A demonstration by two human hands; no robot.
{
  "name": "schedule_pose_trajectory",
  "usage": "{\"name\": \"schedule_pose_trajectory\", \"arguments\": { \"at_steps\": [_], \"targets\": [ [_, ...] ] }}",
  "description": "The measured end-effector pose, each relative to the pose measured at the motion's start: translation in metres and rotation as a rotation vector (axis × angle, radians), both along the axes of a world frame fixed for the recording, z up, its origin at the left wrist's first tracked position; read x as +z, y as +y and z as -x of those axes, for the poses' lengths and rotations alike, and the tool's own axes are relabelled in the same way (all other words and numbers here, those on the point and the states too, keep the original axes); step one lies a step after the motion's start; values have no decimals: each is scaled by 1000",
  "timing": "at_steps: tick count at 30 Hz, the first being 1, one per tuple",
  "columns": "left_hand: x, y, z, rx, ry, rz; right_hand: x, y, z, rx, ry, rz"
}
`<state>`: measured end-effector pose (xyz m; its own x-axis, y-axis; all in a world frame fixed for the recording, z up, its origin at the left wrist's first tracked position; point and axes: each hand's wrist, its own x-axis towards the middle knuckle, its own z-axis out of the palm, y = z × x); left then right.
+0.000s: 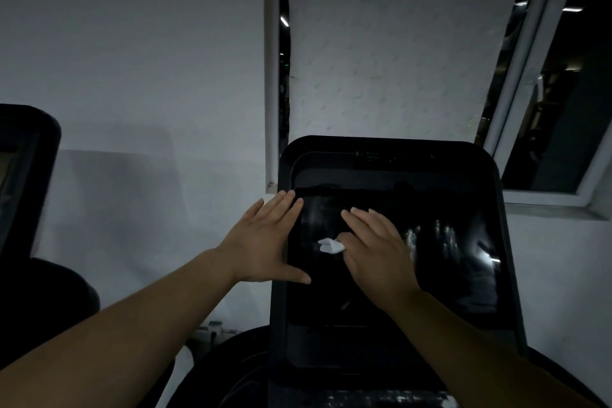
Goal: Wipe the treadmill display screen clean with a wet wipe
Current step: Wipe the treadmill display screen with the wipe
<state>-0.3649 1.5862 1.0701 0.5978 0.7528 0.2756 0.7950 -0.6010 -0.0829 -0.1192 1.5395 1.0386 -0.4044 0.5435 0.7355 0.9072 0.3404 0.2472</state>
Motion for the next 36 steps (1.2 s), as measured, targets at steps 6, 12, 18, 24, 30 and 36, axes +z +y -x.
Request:
{"name": "schedule_pose_trajectory", "arguments": {
  "at_steps": [6,12,18,24,30,36],
  "targets": [
    [-19,30,4,37,77,27,-11,33,2,49,30,-22],
    [-33,48,5,43,97,21,5,77,9,69,88,-99],
    [-39,58,4,25,41,-4,20,107,22,59,23,-155],
    [-44,61,5,-7,-13,5,-16,109,31,70,-137,-32],
    [-45,63,7,-12,2,-9,-34,88,34,20,-198,100],
    [-43,61,5,5,44,-28,-75,52,31,79,-172,144]
  ]
}}
